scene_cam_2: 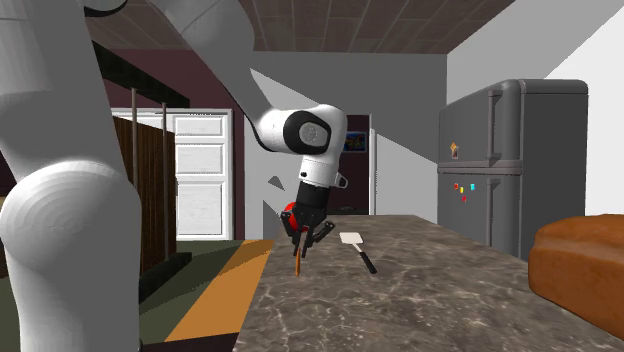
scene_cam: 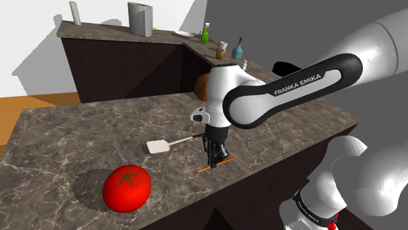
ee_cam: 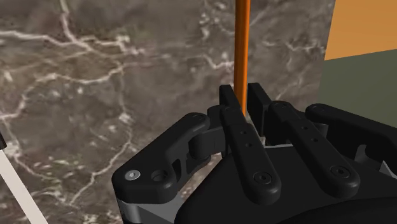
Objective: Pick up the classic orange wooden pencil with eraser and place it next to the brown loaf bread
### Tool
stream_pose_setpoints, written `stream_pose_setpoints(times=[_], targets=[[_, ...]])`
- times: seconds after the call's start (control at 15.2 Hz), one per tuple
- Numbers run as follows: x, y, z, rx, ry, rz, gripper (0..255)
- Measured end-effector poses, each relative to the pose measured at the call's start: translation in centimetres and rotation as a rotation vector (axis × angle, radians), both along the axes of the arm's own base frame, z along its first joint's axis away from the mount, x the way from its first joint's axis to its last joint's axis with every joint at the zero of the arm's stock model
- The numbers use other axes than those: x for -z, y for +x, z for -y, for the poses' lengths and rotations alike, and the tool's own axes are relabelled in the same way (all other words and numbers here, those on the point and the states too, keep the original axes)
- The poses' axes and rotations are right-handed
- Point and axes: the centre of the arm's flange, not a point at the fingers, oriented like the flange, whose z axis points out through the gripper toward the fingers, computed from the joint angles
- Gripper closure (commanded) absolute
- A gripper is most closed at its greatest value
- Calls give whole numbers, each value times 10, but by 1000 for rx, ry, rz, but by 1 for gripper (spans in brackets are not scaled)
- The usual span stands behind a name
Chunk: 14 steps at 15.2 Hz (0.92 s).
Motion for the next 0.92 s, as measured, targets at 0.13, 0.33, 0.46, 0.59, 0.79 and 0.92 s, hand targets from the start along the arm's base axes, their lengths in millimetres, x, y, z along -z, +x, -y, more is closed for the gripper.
stream_pose_setpoints(times=[0.13, 0.33, 0.46, 0.59, 0.79, 0.92], targets=[[0, 0, 0, 0, 0, 1, 255], [-6, 0, 0, 0, -1, -1, 255], [-16, 0, 0, 0, -1, -1, 255], [-26, -1, -1, 0, -1, -1, 255], [-40, 0, 1, 0, -1, -1, 255], [-51, 1, 0, 0, -1, -1, 255]])
